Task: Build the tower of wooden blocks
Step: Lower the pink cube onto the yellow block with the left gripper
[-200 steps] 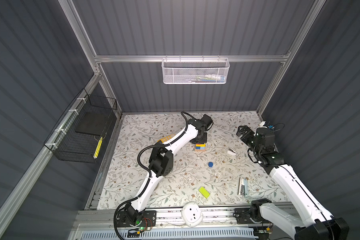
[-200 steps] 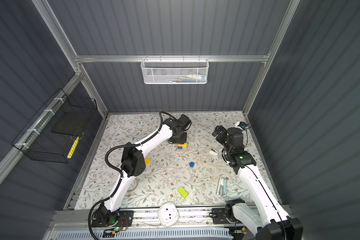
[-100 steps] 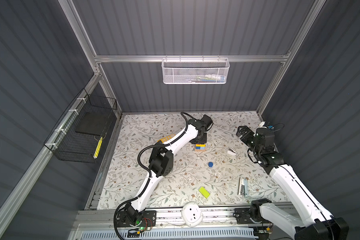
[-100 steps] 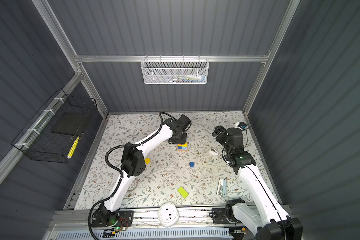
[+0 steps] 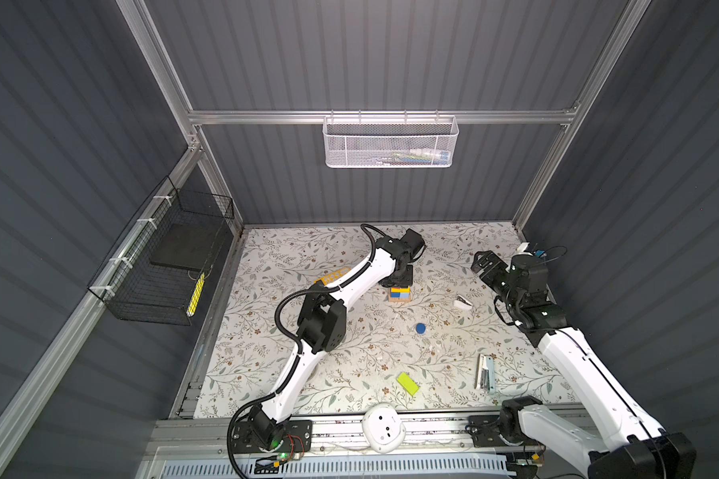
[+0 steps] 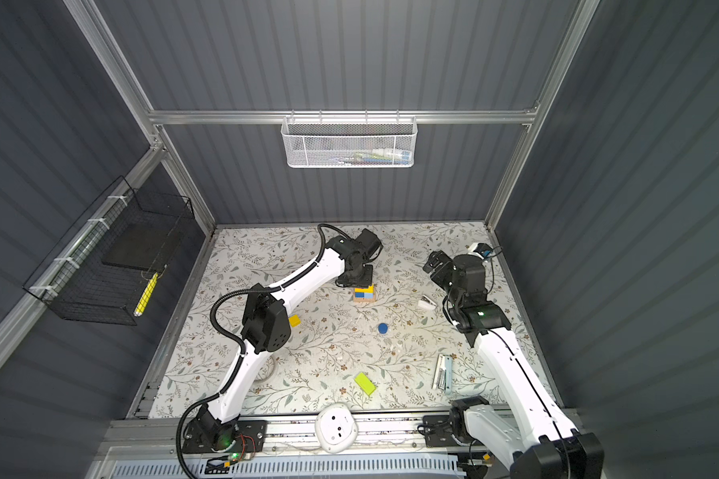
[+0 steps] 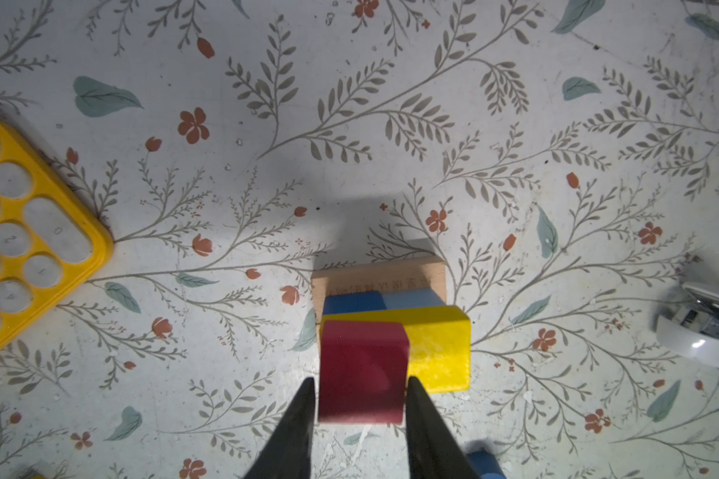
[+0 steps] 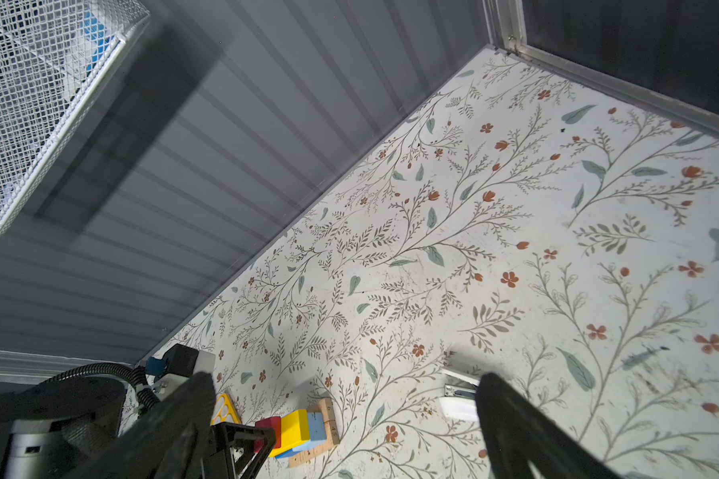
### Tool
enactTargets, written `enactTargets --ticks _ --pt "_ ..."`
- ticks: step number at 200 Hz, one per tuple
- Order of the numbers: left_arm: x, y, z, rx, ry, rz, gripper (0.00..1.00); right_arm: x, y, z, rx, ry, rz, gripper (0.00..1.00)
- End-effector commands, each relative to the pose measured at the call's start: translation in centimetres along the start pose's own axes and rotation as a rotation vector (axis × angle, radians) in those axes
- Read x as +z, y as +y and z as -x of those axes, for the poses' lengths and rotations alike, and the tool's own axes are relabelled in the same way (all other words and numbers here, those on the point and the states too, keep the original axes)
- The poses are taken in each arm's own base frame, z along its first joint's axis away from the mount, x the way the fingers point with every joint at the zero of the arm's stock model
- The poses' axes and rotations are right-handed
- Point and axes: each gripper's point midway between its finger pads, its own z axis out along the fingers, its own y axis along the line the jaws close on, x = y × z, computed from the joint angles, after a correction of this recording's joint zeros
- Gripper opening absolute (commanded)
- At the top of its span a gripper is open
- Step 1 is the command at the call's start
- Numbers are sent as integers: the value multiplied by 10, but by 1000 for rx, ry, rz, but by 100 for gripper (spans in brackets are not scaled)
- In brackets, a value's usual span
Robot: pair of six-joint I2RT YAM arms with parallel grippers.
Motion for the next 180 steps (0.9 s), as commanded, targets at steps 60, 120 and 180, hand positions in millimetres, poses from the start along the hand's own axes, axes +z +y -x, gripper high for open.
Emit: enactTargets --ticks 60,120,180 --pt "-11 -4 -3 -10 3 -26 37 4 -1 -1 8 2 0 99" --pt "-11 -4 -4 -12 4 -27 37 5 -1 -2 10 6 -1 99" --pt "-15 -4 -2 -13 -7 -32 38 6 -2 -4 11 10 -4 99"
